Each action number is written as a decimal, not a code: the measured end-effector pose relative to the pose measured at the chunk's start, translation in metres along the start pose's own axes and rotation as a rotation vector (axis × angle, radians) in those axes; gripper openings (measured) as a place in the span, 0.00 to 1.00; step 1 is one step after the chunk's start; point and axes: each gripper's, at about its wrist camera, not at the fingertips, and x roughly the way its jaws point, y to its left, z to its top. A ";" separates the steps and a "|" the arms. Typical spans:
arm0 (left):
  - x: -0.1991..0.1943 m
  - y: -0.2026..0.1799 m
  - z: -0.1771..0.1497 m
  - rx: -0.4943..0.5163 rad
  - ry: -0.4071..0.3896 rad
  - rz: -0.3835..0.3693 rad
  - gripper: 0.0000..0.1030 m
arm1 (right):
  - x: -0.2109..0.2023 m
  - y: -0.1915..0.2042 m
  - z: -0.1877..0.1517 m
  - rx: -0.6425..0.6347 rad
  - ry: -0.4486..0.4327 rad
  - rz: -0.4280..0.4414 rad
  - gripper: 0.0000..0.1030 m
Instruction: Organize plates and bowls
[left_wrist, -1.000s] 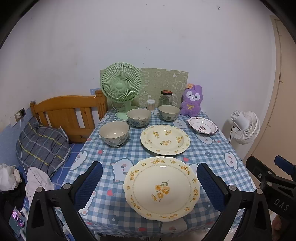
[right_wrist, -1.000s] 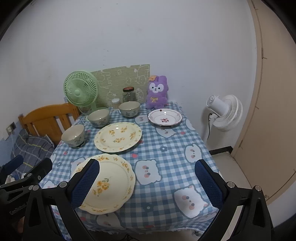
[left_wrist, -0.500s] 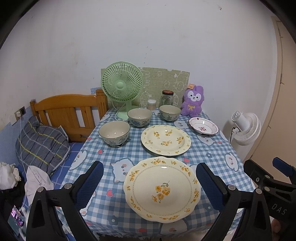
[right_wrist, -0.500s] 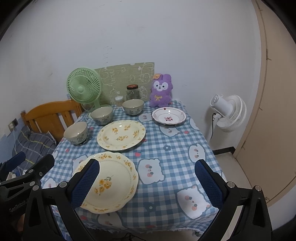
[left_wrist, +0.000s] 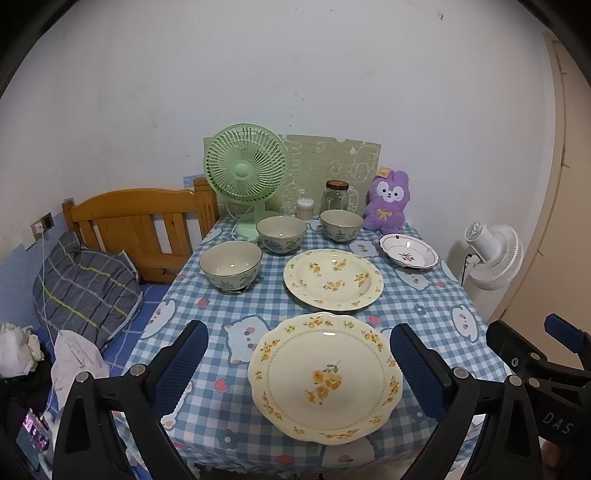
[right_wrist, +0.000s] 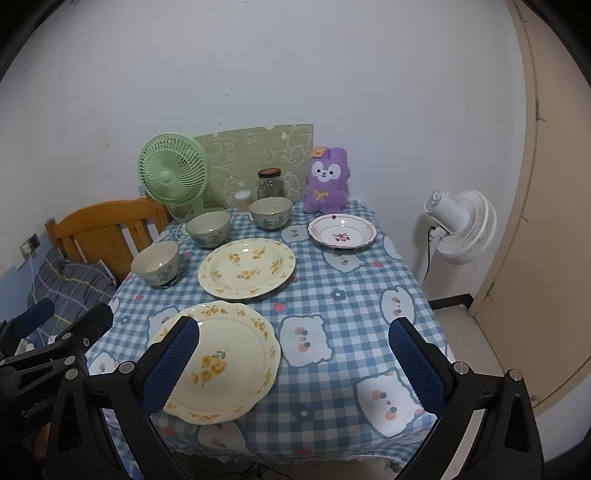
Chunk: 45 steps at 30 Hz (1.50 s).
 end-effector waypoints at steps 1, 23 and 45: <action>0.000 0.000 0.000 0.000 0.001 0.003 0.97 | -0.001 0.000 0.000 0.000 -0.002 -0.002 1.00; -0.002 0.000 0.003 -0.003 0.007 0.003 0.95 | 0.001 0.002 0.001 -0.021 -0.004 0.015 1.00; 0.030 -0.001 0.009 0.006 0.068 -0.021 0.86 | 0.030 0.000 0.012 0.008 0.047 0.010 0.97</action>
